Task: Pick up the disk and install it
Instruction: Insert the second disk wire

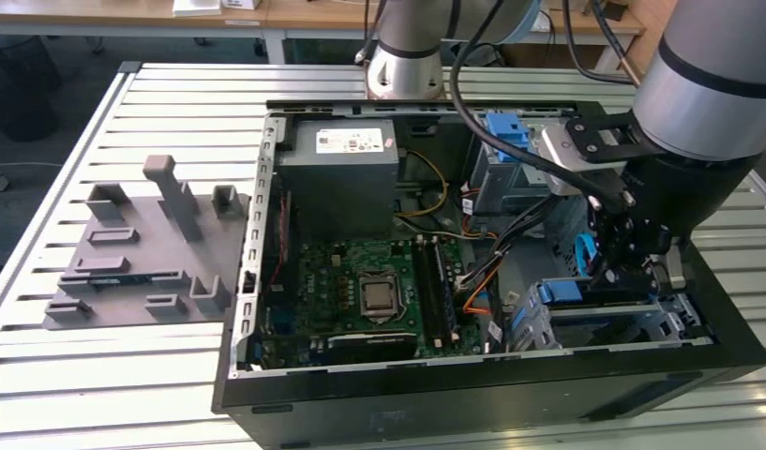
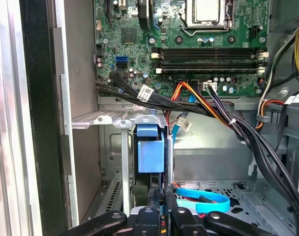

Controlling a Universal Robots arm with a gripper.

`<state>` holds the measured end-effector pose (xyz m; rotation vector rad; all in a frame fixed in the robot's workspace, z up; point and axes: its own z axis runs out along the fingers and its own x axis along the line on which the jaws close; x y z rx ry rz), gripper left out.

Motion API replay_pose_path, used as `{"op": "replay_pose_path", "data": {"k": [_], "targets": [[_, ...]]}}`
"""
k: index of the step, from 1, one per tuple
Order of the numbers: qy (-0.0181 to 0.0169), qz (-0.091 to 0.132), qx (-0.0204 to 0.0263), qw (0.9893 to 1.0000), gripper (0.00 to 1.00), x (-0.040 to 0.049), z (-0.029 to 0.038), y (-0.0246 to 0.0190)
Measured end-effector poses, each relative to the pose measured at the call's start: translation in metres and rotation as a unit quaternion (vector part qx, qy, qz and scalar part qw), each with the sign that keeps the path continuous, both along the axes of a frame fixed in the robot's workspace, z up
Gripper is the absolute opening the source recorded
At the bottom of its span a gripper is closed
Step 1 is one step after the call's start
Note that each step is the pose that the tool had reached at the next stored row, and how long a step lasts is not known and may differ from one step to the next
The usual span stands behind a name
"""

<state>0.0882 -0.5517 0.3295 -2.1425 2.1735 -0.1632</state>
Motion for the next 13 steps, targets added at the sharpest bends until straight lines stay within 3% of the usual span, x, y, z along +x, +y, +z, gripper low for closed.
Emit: {"op": "replay_pose_path", "data": {"k": [13], "targets": [[0.0, 0.0, -0.0001, 1.0, 0.17, 0.0, -0.0005, 0.0]]}}
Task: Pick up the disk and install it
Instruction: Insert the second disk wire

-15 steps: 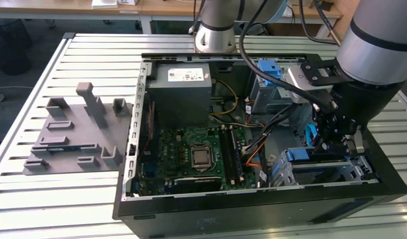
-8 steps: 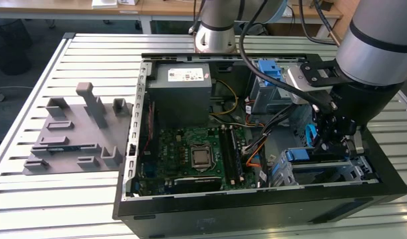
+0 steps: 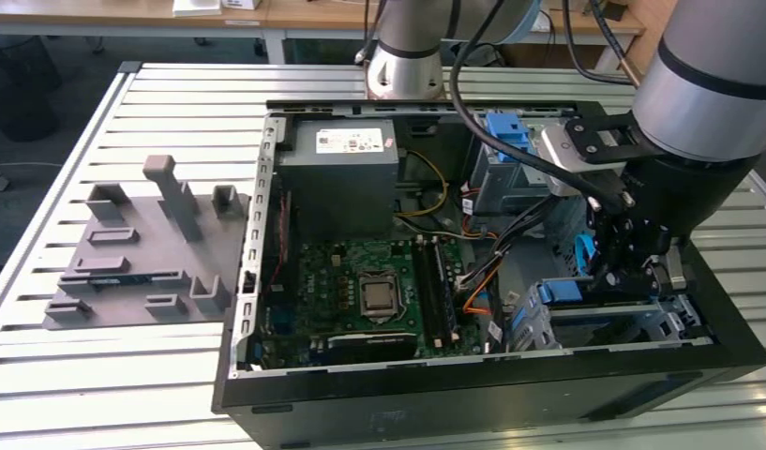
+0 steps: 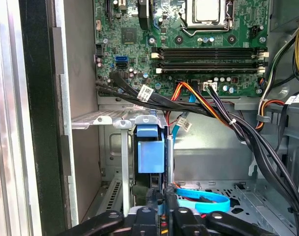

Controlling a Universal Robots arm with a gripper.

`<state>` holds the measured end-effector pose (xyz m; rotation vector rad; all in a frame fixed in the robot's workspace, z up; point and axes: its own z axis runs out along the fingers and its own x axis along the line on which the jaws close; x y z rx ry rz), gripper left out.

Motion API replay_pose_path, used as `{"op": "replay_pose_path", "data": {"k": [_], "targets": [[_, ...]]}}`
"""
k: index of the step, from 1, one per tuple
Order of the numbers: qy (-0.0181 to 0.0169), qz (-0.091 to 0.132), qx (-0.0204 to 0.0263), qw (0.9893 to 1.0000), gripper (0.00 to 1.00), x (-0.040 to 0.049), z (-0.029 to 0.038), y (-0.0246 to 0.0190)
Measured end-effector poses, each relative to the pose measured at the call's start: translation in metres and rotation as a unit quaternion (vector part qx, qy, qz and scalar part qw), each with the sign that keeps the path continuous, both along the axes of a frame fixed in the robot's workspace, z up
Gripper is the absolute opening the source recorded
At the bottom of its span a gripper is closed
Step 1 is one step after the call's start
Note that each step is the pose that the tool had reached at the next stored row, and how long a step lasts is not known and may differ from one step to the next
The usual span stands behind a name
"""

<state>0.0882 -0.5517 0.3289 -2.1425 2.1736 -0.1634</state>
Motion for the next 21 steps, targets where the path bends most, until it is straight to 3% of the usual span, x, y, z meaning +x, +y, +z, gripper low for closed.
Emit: {"op": "replay_pose_path", "data": {"k": [1, 2, 21], "targets": [[0.0, 0.0, 0.0, 1.0, 0.17, 0.0, 0.0, 0.0], [0.0, 0.0, -0.0001, 1.0, 0.24, 0.0, 0.0, 0.0], [0.0, 0.0, -0.0001, 1.0, 0.24, 0.0, 0.0032, 0.0]]}}
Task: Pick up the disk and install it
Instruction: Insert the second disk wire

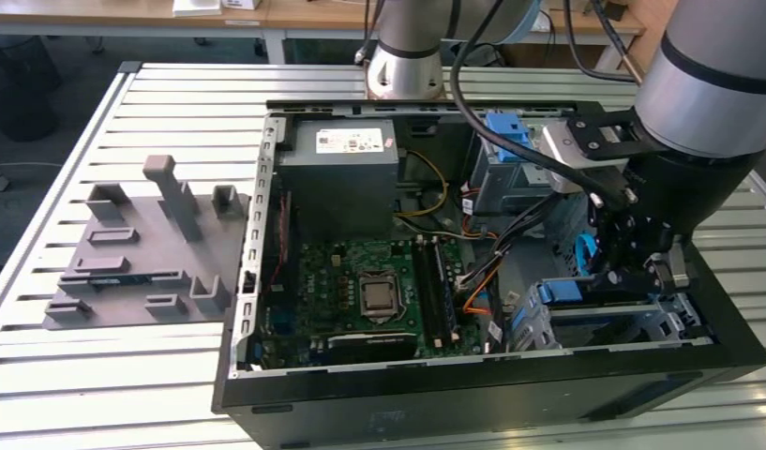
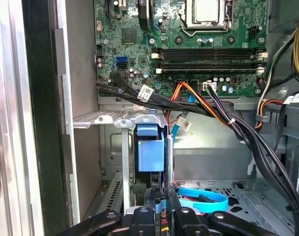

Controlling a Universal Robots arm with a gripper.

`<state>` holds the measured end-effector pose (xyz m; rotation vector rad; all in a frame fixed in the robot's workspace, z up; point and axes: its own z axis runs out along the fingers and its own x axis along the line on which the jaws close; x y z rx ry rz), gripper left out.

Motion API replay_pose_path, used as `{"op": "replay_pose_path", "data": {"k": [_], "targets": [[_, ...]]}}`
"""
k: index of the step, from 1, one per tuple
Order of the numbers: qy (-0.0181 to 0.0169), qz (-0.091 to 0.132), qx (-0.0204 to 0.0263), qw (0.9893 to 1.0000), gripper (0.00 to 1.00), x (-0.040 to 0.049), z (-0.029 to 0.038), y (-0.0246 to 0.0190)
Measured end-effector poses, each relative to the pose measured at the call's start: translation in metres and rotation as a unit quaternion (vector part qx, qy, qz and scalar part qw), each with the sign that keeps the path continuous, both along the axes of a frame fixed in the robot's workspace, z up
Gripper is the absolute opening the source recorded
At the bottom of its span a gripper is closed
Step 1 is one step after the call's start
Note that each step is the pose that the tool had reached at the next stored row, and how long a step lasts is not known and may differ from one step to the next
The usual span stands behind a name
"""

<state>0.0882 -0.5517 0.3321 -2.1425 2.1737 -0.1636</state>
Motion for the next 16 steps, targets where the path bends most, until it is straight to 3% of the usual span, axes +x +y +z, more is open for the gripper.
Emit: {"op": "replay_pose_path", "data": {"k": [16], "targets": [[0.0, 0.0, 0.0, 1.0, 0.24, 0.0, 0.0053, 0.0]]}}
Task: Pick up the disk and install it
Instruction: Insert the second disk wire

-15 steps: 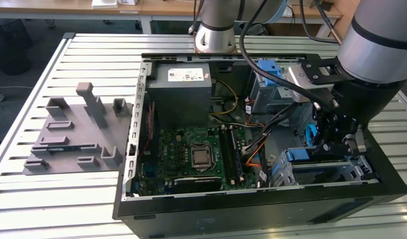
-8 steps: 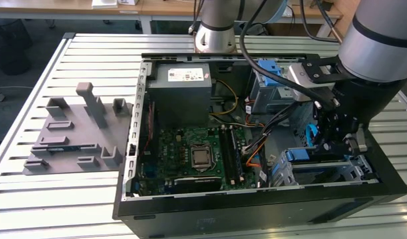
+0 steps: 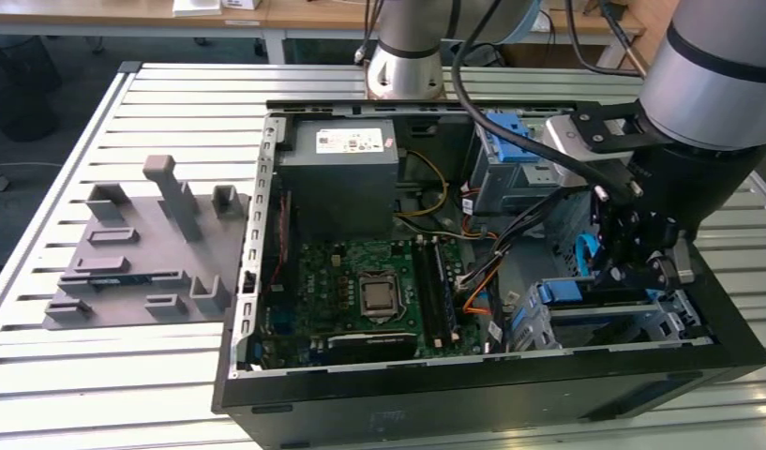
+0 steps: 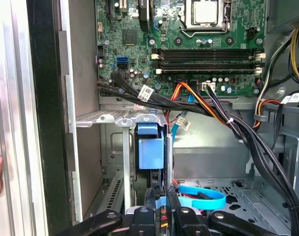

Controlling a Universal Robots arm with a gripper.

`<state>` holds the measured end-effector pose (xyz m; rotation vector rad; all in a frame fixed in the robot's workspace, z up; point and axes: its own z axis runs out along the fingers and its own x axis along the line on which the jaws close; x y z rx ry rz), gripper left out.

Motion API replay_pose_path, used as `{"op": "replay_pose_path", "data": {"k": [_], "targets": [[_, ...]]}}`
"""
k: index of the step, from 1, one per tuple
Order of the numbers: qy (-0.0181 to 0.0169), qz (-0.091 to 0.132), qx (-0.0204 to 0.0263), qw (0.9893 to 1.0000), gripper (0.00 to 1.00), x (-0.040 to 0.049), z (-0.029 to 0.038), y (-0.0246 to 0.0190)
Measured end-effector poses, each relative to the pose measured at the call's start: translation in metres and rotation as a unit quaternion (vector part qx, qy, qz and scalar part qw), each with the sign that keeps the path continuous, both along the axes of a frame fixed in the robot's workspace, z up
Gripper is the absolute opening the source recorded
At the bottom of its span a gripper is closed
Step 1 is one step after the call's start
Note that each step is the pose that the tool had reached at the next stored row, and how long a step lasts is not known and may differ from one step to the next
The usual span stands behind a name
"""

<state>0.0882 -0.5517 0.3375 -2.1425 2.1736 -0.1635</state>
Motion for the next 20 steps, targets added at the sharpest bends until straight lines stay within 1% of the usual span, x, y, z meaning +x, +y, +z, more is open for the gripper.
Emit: {"op": "replay_pose_path", "data": {"k": [13, 14, 16, 20], "targets": [[0.0, 0.0, 0.0001, 1.0, 0.24, 0.0, 0.006, 0.0], [0.0, 0.0, 0.0001, 1.0, 0.22, 0.0, 0.006, 0.0], [0.0, 0.0, 0.0, 1.0, 0.11, 0.0, 0.0062, 0.0], [0.0, 0.0, 0.0, 1.0, 0.11, 0.0, 0.0062, 0.0]]}}
